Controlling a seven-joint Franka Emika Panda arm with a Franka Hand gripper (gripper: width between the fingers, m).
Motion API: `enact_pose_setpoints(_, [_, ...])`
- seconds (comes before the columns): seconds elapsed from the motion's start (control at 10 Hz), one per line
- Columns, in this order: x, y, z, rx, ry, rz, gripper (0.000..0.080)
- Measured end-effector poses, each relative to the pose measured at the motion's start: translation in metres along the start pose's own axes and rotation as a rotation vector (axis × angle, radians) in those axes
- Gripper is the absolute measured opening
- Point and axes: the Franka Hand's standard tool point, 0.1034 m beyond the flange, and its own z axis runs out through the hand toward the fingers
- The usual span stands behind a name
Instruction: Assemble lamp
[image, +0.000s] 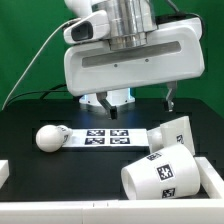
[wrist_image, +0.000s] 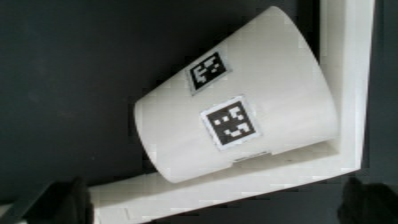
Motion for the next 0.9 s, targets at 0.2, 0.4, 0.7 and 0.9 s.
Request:
enact_pose_setpoints(0.2, [0.0,0.0,0.001,0.003,-0.002,0.129,0.07])
enact_pose_setpoints(0.4, [0.024,0.019,0.012,0.042,-0.024,0.411,0.07])
enact_pose_setpoints(0.7, [0.023,0.037,0.027,0.11,-0.048,0.756,0.07])
enact_pose_setpoints(0.9, [0.023,0.035,0.027,0.109,-0.055,0.852,0.07])
